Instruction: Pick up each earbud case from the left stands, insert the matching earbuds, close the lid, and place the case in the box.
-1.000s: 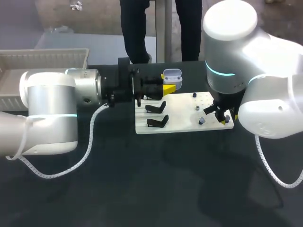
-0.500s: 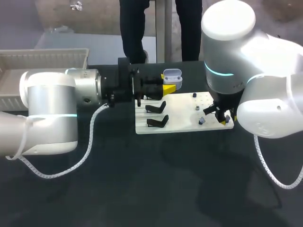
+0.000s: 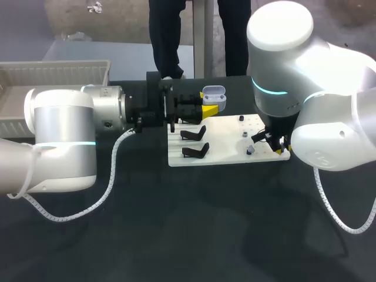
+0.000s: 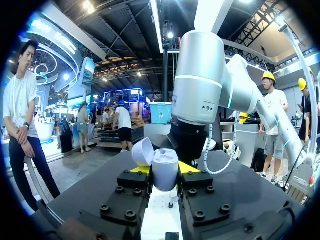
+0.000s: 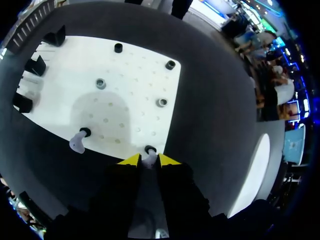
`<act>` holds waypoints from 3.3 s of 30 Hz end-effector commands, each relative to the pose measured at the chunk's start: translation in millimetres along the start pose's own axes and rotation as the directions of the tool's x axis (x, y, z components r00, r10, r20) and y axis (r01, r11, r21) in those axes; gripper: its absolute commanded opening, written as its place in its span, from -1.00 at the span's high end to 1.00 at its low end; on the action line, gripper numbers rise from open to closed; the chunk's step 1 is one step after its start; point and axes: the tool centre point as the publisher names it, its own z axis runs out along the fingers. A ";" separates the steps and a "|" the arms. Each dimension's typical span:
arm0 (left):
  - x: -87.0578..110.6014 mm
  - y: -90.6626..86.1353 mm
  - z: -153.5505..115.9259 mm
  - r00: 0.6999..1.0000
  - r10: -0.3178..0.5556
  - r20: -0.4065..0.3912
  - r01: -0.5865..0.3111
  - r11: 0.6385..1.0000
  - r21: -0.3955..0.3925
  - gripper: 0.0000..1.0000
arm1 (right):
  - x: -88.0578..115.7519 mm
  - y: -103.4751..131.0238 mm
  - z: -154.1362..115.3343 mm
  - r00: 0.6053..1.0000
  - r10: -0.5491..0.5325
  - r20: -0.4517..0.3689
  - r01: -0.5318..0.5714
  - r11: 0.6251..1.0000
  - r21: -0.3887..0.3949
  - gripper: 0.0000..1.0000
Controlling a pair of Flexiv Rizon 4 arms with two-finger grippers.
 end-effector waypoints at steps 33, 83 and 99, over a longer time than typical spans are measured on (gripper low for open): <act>0.4 -0.4 0.0 1.000 0.002 0.003 -0.002 1.000 -0.003 1.00 | 21.0 12.2 -149.6 1.000 -0.004 0.002 0.004 0.998 -0.066 1.00; 0.4 -0.4 0.0 1.000 0.002 0.003 -0.002 1.000 -0.003 1.00 | -19.2 60.2 -207.0 0.627 0.748 -0.219 -0.772 0.635 -0.040 1.00; 0.4 -0.4 0.0 1.000 0.002 0.003 -0.002 1.000 -0.003 1.00 | -70.8 90.8 -233.8 0.748 0.645 -0.154 -0.663 0.733 -0.151 1.00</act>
